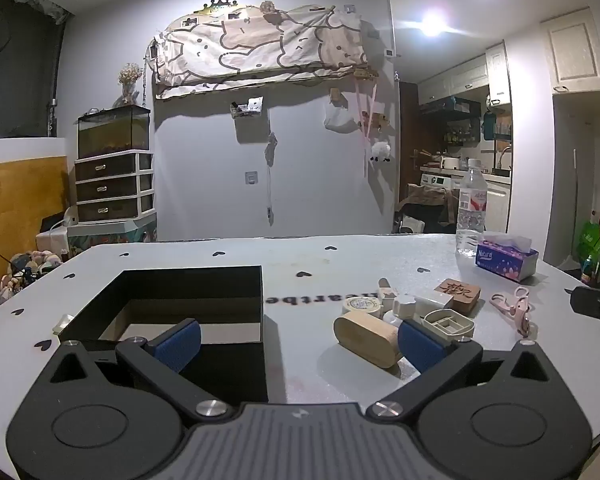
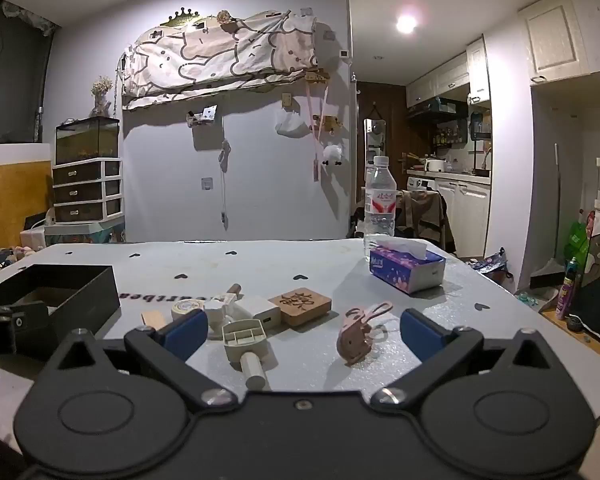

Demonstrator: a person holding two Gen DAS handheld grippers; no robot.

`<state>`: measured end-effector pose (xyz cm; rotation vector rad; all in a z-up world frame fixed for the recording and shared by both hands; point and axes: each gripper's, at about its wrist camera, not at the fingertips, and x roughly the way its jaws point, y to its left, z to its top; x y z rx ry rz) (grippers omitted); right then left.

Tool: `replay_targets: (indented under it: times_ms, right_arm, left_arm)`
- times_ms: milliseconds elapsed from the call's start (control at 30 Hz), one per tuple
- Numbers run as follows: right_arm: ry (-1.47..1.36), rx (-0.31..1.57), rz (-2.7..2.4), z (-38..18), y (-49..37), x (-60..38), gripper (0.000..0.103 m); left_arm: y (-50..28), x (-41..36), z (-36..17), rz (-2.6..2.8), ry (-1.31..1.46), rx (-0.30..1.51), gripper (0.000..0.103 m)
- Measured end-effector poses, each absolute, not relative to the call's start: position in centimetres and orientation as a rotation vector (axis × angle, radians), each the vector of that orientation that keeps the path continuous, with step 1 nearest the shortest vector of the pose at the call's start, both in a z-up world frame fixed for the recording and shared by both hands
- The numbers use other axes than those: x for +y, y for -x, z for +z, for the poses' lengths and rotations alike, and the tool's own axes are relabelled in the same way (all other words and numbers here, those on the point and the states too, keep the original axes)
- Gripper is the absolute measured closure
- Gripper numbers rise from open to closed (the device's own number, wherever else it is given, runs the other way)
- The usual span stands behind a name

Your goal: Organize rigid objects

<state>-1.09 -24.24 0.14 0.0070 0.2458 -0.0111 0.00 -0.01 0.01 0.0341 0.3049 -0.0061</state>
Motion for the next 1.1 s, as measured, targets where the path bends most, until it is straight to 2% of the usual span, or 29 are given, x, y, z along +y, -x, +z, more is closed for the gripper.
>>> replay_targets:
  times_ms: [1100]
  right_arm:
    - [-0.002, 0.250, -0.015, 0.19, 1.05, -24.16, 0.000]
  left_arm:
    - [0.01, 0.01, 0.00, -0.006, -0.031, 0.301, 0.000]
